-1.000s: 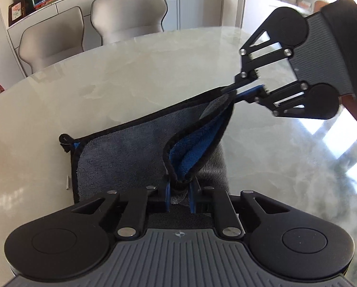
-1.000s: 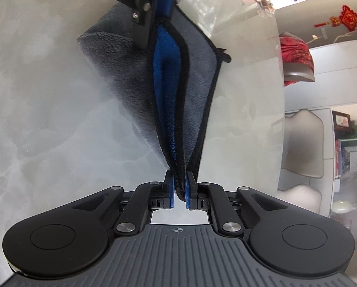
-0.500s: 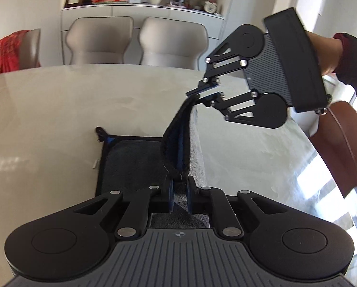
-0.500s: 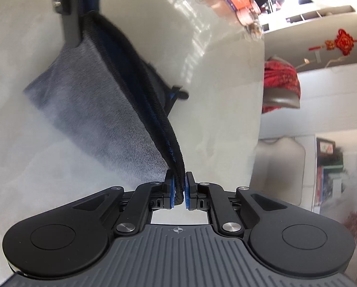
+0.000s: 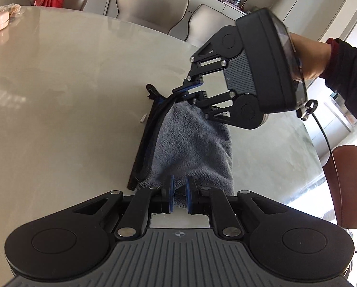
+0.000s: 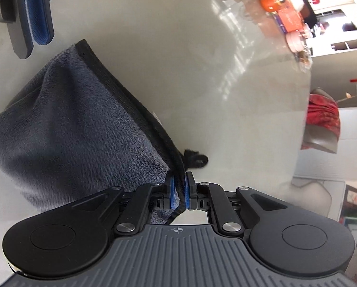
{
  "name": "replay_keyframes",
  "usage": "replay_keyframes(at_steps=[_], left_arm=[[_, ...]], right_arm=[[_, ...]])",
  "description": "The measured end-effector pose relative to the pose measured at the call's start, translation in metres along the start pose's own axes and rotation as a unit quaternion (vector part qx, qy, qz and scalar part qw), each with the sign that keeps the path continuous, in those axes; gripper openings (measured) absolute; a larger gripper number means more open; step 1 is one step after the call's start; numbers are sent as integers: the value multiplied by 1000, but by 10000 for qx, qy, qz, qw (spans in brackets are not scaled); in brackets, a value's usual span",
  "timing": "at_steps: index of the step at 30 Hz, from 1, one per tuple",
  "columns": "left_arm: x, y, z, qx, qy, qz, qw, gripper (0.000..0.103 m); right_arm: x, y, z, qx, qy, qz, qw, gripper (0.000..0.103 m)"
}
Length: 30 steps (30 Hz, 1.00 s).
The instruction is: Fold towel
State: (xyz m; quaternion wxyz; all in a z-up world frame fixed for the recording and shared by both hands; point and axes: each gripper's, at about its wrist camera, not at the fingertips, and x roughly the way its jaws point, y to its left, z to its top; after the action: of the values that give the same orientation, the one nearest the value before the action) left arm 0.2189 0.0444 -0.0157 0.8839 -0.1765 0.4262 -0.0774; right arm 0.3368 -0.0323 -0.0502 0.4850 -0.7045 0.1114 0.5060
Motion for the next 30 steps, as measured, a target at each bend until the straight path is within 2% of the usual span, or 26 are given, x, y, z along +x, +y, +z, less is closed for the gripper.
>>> replay_keyframes(at_steps=[5, 7, 8, 9, 12, 14, 18, 21, 23, 29, 30], left_arm=[[-2, 2, -1, 74, 110, -56, 9999, 10], [-5, 0, 0, 162, 126, -81, 9998, 10], [-6, -1, 2, 236, 126, -102, 9996, 10], [-7, -2, 5, 356, 124, -126, 9992, 11], [-7, -5, 15, 669, 84, -171, 9976, 13], [-2, -8, 23, 927, 76, -200, 9955, 15], [24, -10, 32, 1330, 392, -132, 9903, 16], [36, -9, 29, 1512, 660, -76, 9863, 16], [40, -10, 30, 1598, 733, -84, 9844, 17], [35, -15, 37, 1710, 684, -142, 9828, 27], [36, -16, 38, 1724, 704, -148, 9824, 32]], right_arm=[[10, 5, 9, -158, 56, -26, 9999, 12], [3, 9, 7, -105, 5, -196, 9998, 31], [-2, 7, 4, -18, -89, -306, 9995, 36], [-13, 4, -1, 173, -207, -437, 9987, 43], [-39, -1, -16, 912, -155, -597, 9939, 44], [-59, 6, -23, 1549, -195, -518, 9864, 45], [-93, 47, -21, 2492, -345, -258, 9675, 45], [-106, 85, -5, 2929, 98, -497, 9548, 45], [-116, 101, 7, 3299, 145, -554, 9423, 45], [-113, 128, 37, 4528, 429, -695, 8878, 36], [-110, 130, 39, 4633, 497, -774, 8814, 34]])
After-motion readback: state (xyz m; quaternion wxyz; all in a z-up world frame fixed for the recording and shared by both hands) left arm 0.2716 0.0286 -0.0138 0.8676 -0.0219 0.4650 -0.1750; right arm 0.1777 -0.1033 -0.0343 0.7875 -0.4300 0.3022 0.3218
